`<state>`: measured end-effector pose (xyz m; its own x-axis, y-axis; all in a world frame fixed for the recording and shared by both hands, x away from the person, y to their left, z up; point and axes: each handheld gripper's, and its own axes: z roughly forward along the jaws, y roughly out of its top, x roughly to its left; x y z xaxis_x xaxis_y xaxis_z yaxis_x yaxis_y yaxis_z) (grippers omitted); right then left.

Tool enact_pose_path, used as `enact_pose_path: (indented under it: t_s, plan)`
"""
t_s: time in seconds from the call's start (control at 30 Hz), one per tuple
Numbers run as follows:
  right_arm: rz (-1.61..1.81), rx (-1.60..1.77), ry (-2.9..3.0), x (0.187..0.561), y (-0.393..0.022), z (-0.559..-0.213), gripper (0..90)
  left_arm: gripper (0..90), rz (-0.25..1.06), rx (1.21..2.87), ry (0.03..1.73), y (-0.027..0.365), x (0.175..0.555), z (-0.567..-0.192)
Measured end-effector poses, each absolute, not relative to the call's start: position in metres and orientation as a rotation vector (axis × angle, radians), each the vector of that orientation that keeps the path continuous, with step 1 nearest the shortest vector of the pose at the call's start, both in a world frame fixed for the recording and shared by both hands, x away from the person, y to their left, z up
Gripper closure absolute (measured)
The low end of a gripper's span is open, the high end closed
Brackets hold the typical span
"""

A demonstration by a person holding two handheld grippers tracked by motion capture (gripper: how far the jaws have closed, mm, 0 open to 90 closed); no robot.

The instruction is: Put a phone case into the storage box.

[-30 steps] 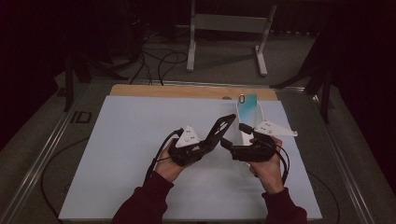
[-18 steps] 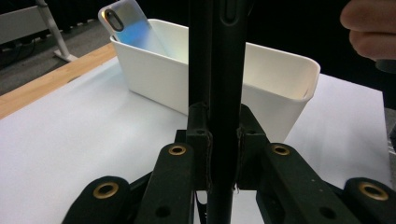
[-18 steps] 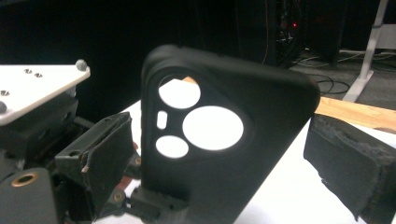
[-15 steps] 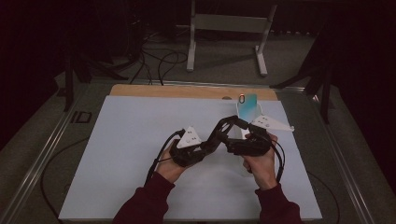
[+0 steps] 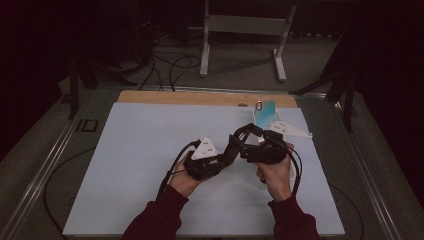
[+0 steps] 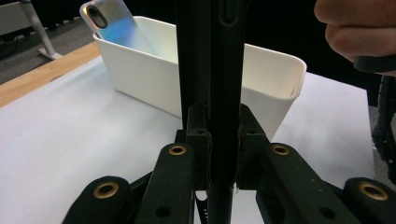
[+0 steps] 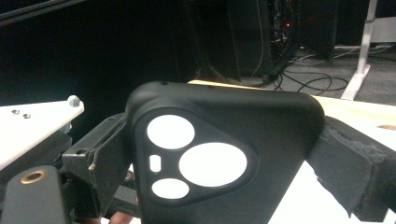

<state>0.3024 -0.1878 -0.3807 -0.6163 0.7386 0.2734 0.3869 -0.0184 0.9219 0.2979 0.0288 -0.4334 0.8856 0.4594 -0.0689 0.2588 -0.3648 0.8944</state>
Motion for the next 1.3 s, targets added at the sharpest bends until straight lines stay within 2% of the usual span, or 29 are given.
enact_pose_path:
  t_s: [0.77,0.9,0.97,1.23,1.3]
  plan:
    - [1.673,1.164,1.956,0.300,-0.184,-0.377,14.2,80.6,0.249,1.983,0.515,0.029,0.297,-0.433]
    - [1.670,1.161,1.952,0.301,-0.184,-0.377,14.4,78.2,0.263,1.978,0.522,0.031,0.298,-0.431]
    - [1.644,1.154,1.947,0.302,-0.184,-0.376,14.5,67.0,0.269,1.974,0.535,0.035,0.298,-0.429]
    - [1.630,1.181,1.874,0.311,-0.197,-0.371,14.4,18.7,0.440,1.965,0.683,0.062,0.298,-0.427]
    - [1.629,1.186,1.837,0.314,-0.203,-0.366,14.4,14.3,0.499,1.959,0.720,0.071,0.297,-0.427]
